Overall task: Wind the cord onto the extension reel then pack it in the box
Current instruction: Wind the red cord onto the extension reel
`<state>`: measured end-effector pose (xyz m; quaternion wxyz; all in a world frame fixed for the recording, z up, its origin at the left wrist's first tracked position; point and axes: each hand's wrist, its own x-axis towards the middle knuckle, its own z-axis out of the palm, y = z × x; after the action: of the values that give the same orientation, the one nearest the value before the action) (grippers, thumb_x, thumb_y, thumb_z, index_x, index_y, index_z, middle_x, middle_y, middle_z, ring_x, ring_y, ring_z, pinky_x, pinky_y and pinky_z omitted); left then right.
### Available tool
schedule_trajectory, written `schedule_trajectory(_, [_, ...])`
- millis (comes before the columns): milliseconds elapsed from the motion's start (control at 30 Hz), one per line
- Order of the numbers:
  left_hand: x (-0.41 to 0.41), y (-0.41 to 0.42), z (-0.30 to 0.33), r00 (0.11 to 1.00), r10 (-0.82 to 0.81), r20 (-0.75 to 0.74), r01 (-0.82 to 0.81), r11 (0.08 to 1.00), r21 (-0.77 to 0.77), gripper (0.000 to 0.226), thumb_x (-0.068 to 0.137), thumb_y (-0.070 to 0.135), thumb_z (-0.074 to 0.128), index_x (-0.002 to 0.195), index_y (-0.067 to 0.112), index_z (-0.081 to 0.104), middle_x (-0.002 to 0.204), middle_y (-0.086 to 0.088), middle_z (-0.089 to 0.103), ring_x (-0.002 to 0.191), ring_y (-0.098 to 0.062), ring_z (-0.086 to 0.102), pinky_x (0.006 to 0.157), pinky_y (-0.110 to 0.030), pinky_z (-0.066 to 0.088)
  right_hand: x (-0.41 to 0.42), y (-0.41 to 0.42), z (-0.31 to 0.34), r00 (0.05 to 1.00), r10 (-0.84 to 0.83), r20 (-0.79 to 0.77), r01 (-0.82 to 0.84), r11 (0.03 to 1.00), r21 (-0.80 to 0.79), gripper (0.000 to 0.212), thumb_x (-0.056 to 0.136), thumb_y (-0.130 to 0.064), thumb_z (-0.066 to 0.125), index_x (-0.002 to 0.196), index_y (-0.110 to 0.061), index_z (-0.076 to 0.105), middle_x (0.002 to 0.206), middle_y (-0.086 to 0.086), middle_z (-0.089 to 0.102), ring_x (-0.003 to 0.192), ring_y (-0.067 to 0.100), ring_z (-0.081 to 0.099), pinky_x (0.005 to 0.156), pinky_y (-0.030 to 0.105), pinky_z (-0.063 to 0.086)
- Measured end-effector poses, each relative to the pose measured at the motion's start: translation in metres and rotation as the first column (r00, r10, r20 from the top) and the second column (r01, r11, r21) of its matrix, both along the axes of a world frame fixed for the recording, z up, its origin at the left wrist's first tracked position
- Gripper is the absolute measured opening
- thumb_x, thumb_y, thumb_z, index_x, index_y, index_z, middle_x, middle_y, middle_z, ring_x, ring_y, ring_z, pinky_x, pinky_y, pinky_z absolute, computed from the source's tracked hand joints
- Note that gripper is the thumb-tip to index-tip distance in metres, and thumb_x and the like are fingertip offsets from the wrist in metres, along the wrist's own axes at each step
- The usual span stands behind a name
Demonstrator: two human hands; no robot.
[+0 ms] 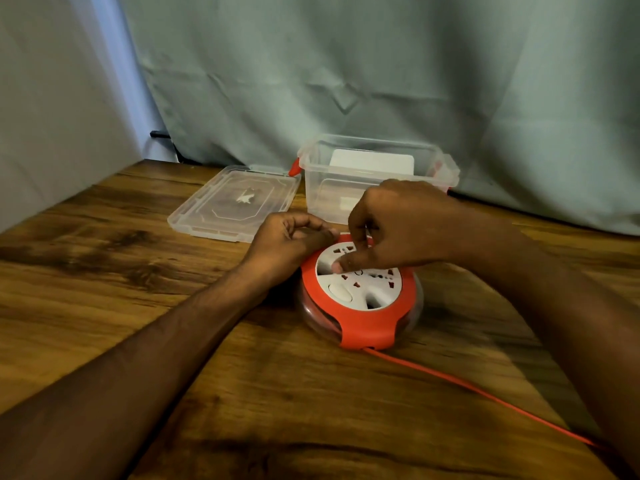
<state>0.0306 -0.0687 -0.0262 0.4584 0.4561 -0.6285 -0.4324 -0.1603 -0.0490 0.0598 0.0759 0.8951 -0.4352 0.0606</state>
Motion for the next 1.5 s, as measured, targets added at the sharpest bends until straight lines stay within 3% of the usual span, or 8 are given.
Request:
schedule_trajectory(133, [0.000,0.001,0.001,1.000,-0.001,-0.007,0.001,1.000,-0.001,0.017,0.092,0.018,0.072,0.106,0.010,0.078,0.100,-0.007,0.082,0.091,-0.025,0.079,0.083,-0.037,0.063,-0.005,0.004,0.011,0.984,0.145,0.102,-0.176,0.875,0.451,0.033,0.079,-0.038,0.083,0.110,-0.037,0.073,0.062,-0.009,0.063,0.061,0.005,0.060,0.059,0.016,0.041])
schedule_trajectory(300, [-0.001,0.001,0.000,1.000,0.010,-0.003,-0.011,1.000,-0.014,0.013,0.091,0.017,0.073,0.102,0.012,0.079,0.098,-0.010,0.081,0.089,-0.023,0.079,0.079,-0.032,0.063,-0.006,0.003,0.010,0.994,0.109,0.027,-0.105,0.813,0.573,0.053,0.079,-0.038,0.082,0.128,-0.045,0.063,0.068,-0.026,0.061,0.079,0.006,0.062,0.080,0.031,0.052])
schedule_trajectory(433, [-0.001,0.002,0.001,1.000,0.011,-0.003,-0.012,1.000,-0.003,0.019,0.092,0.018,0.073,0.106,0.007,0.078,0.100,-0.014,0.080,0.094,-0.033,0.077,0.085,-0.044,0.062,-0.006,0.005,0.009,0.993,0.116,-0.015,-0.092,0.856,0.509,0.059,0.074,-0.047,0.084,0.128,-0.053,0.061,0.069,-0.023,0.060,0.073,0.004,0.059,0.071,0.035,0.052])
schedule_trajectory(533, [-0.002,0.003,0.001,1.000,0.026,-0.011,-0.025,1.000,0.011,0.020,0.091,0.018,0.073,0.106,0.006,0.078,0.100,-0.015,0.080,0.093,-0.033,0.077,0.085,-0.045,0.061,-0.003,0.006,0.006,0.991,0.117,-0.071,-0.083,0.926,0.369,0.061,0.069,-0.063,0.080,0.126,-0.054,0.061,0.078,-0.053,0.046,0.075,-0.014,0.051,0.059,0.022,0.038])
schedule_trajectory(633, [-0.002,0.002,0.001,1.000,0.018,-0.009,-0.018,1.000,0.007,0.017,0.093,0.015,0.071,0.106,0.007,0.078,0.099,-0.010,0.081,0.090,-0.026,0.078,0.081,-0.037,0.063,0.000,0.004,0.002,0.994,0.074,-0.085,-0.053,0.974,0.220,0.065,0.062,-0.078,0.072,0.120,-0.049,0.065,0.076,-0.031,0.047,0.076,-0.004,0.049,0.058,0.018,0.031])
schedule_trajectory(1200, [-0.002,0.002,-0.001,1.000,-0.002,-0.019,0.002,1.000,-0.003,0.017,0.093,0.017,0.073,0.106,0.007,0.078,0.096,-0.010,0.082,0.083,-0.018,0.078,0.071,-0.025,0.061,0.005,-0.008,-0.022,1.000,-0.030,-0.009,0.029,0.993,-0.112,0.065,0.069,-0.091,0.048,0.056,-0.028,0.046,0.056,-0.015,0.046,0.054,0.005,0.047,0.050,0.022,0.026])
schedule_trajectory(1367, [-0.002,0.004,0.001,1.000,0.004,-0.007,-0.005,1.000,-0.004,0.017,0.094,0.019,0.072,0.106,0.009,0.078,0.096,-0.010,0.081,0.080,-0.018,0.077,0.069,-0.027,0.062,0.002,-0.008,-0.020,0.998,-0.061,-0.023,0.060,0.997,-0.044,0.061,0.075,-0.088,0.045,0.063,-0.028,0.053,0.060,-0.014,0.052,0.059,0.007,0.056,0.053,0.024,0.039])
schedule_trajectory(1500, [-0.001,0.004,0.002,1.000,-0.006,-0.009,0.006,1.000,-0.006,0.021,0.095,0.016,0.070,0.111,0.003,0.076,0.102,-0.012,0.080,0.088,-0.023,0.078,0.074,-0.028,0.064,-0.001,-0.003,-0.001,0.992,0.122,0.033,-0.124,0.989,0.085,0.040,0.080,-0.069,0.064,0.069,-0.031,0.064,0.055,-0.015,0.057,0.057,-0.001,0.057,0.052,0.022,0.036])
